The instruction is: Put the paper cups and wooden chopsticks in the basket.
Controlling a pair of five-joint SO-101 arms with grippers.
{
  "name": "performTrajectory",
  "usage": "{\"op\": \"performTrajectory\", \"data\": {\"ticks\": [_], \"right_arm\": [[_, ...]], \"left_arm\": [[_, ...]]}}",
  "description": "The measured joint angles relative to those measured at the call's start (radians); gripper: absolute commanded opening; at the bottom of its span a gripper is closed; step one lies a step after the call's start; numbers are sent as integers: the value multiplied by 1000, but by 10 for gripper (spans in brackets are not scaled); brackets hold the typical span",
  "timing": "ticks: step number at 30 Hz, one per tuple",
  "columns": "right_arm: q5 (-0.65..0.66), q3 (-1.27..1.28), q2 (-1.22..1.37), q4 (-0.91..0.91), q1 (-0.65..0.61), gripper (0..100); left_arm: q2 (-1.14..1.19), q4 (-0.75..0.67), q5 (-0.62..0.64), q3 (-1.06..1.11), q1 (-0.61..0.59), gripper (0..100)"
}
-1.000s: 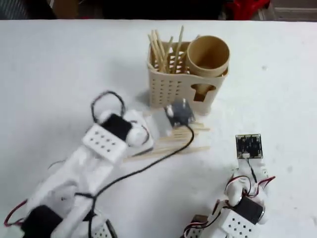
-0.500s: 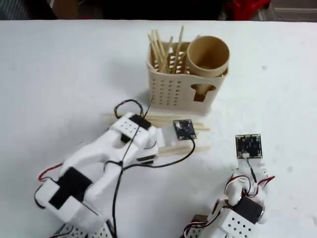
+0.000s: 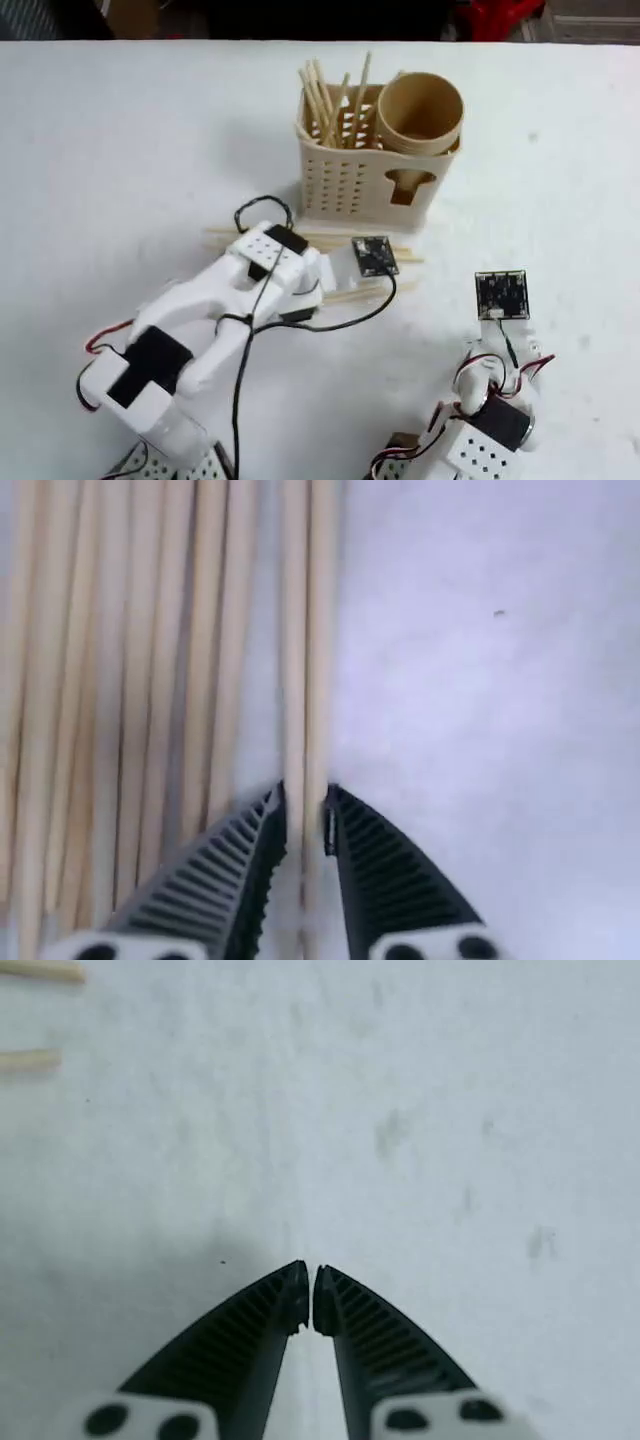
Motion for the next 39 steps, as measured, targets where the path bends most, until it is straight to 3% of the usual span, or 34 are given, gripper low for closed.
{"op": "performTrajectory", "data": {"ticks": [6, 17, 23, 30, 34, 39], "right_arm": [[0, 0, 0, 0, 0, 23], [0, 0, 0, 0, 0, 23], [0, 0, 0, 0, 0, 23], [0, 0, 0, 0, 0, 23], [0, 0, 0, 0, 0, 23], [0, 0, 0, 0, 0, 23]], "left_arm": [[-95, 48, -2, 0, -40, 20], [-540, 235, -2, 2, -43, 21], [-770, 219, 110, 2, -43, 22], [-927, 21, 333, 2, -43, 23], [-944, -229, 509, 2, -43, 24], [-944, -589, 594, 2, -43, 24]]}}
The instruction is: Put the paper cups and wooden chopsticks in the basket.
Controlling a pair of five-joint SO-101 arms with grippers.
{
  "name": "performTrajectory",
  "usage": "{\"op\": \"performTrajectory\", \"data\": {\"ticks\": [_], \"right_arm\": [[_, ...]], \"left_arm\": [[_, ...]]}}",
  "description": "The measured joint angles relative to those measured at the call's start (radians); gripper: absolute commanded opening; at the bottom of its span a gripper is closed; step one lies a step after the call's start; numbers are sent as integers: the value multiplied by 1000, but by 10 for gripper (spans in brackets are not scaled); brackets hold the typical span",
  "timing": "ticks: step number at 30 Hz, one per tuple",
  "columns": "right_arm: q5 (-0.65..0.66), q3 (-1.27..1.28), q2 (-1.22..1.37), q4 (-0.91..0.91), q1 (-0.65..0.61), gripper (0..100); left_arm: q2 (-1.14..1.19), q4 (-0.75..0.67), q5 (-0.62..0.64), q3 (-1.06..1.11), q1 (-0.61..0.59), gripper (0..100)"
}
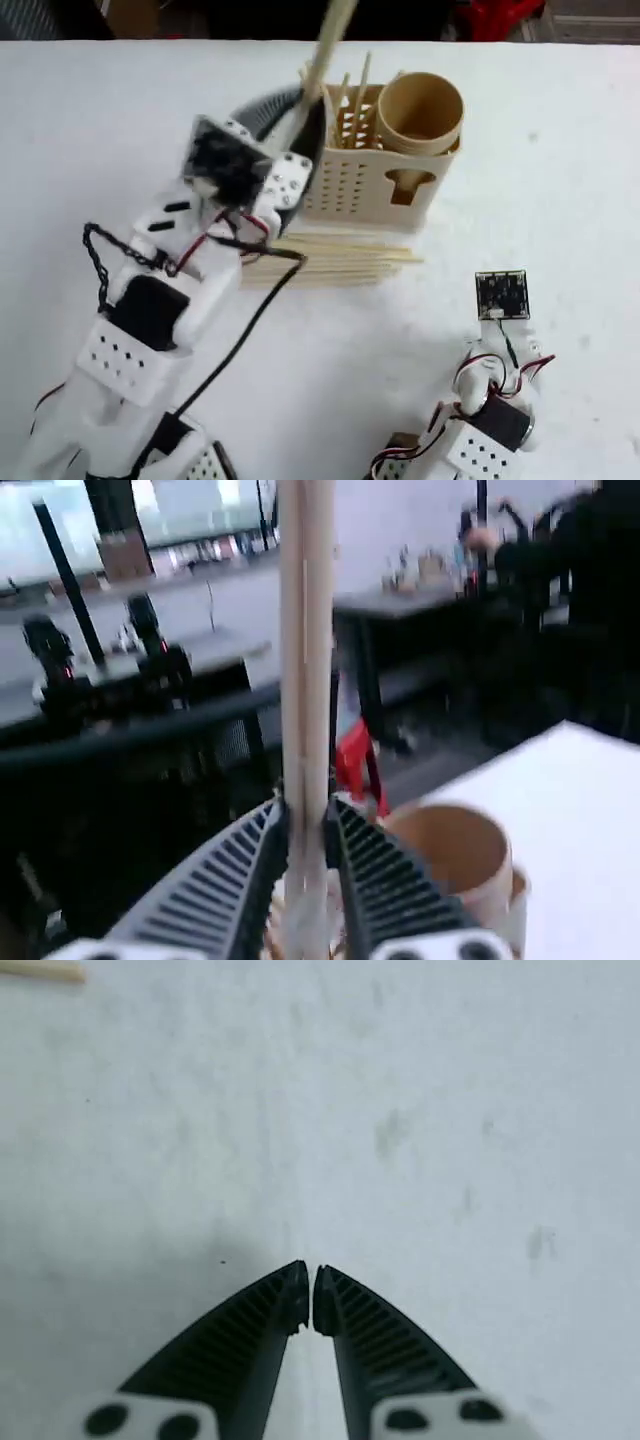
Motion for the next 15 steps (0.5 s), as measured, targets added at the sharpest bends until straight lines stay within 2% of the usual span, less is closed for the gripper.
{"op": "performTrajectory", "data": {"ticks": [3, 6, 12, 15], "right_arm": [[0, 0, 0, 0, 0, 23], [0, 0, 0, 0, 0, 23], [0, 0, 0, 0, 0, 23], [0, 0, 0, 0, 0, 23]], "left_arm": [[0, -167, 41, 0, 0, 24], [23, -265, 68, -18, 0, 24], [201, -293, 103, -173, -2, 24], [302, -255, 147, -288, 0, 24]]}}
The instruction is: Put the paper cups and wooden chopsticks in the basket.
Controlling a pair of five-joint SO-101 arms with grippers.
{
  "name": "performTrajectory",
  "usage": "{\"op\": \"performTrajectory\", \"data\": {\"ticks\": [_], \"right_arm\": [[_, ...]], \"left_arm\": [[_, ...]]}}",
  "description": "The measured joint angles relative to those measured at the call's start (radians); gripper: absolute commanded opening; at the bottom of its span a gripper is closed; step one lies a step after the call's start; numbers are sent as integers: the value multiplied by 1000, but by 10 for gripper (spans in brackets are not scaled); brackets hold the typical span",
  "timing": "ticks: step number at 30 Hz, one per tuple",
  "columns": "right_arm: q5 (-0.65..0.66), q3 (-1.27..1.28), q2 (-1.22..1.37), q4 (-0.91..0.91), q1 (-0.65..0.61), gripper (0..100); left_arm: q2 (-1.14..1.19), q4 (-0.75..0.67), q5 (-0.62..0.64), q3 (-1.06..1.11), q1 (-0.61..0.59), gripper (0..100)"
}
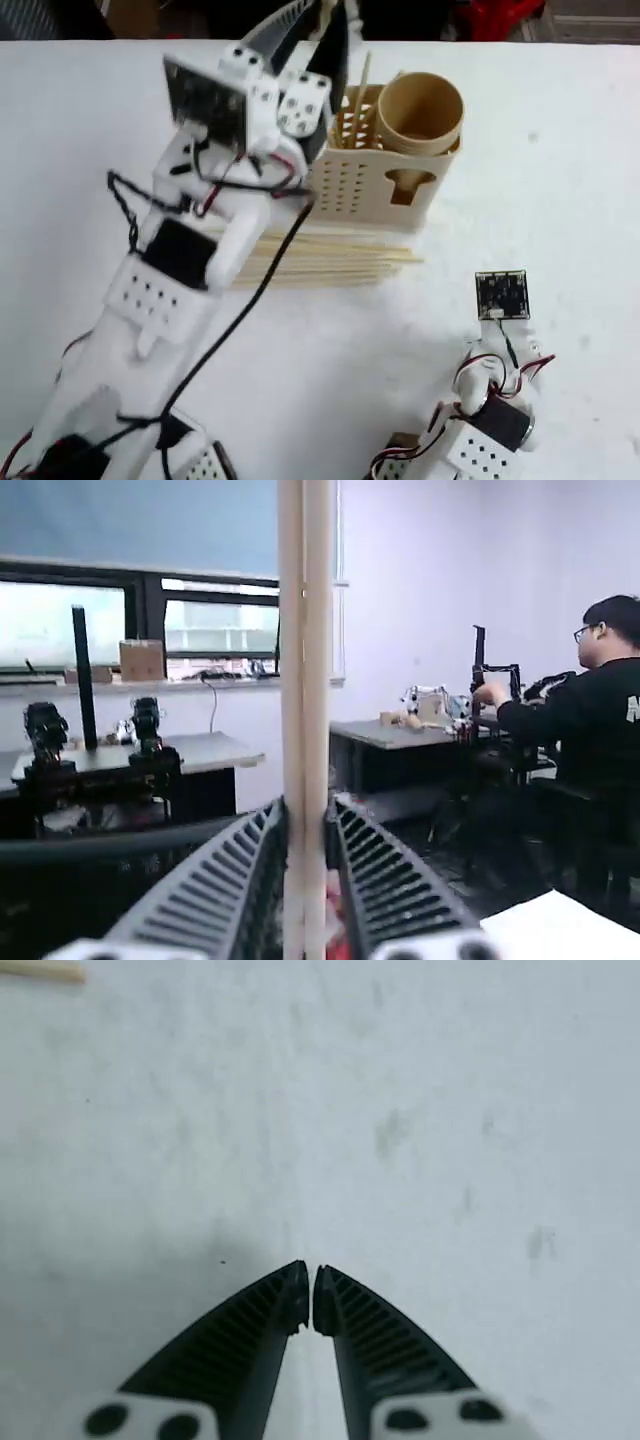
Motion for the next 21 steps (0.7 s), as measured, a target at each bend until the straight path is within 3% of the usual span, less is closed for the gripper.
{"op": "performTrajectory", "data": {"ticks": [10, 21], "right_arm": [[0, 0, 0, 0, 0, 23], [0, 0, 0, 0, 0, 23]], "left_arm": [[292, 238, 46, -381, 0, 24], [391, 281, 46, -474, -60, 50]]}}
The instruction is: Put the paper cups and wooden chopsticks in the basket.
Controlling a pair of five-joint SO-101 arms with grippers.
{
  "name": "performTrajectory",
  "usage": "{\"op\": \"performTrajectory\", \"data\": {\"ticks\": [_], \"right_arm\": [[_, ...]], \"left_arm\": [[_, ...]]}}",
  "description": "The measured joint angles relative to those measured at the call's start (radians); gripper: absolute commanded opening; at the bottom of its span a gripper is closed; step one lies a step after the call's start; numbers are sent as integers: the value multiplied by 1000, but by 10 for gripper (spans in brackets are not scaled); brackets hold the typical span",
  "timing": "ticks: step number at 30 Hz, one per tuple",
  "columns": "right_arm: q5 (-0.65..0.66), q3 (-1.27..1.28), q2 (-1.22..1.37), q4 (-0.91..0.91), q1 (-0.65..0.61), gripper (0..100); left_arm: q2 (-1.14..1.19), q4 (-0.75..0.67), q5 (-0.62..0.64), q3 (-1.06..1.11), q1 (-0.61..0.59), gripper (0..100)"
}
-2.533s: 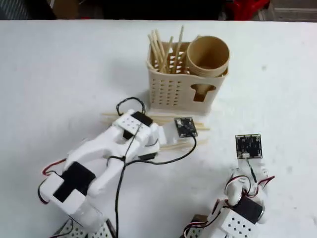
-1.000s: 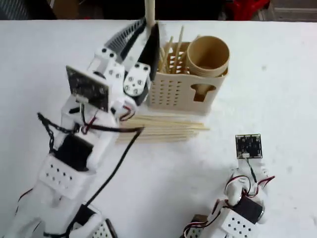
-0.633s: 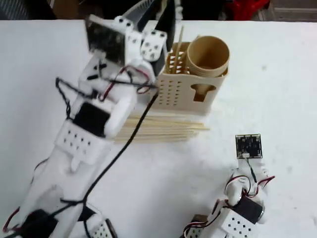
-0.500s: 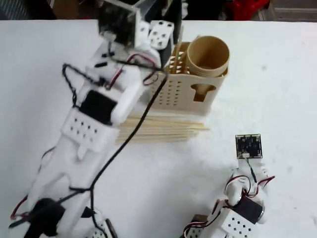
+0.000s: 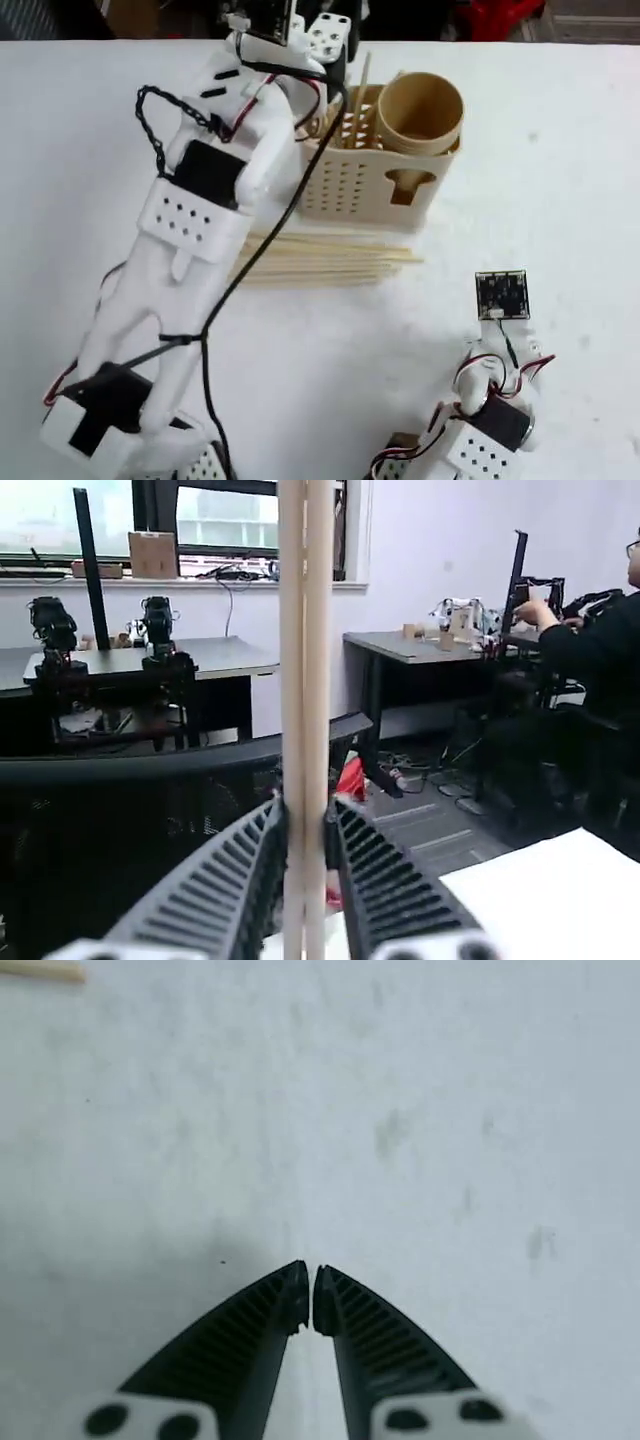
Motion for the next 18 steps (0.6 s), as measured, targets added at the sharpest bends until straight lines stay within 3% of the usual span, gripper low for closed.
{"op": "performTrajectory", "data": {"ticks": [18], "right_arm": [[0, 0, 0, 0, 0, 23]], "left_arm": [[0, 29, 3, 0, -5, 80]]}}
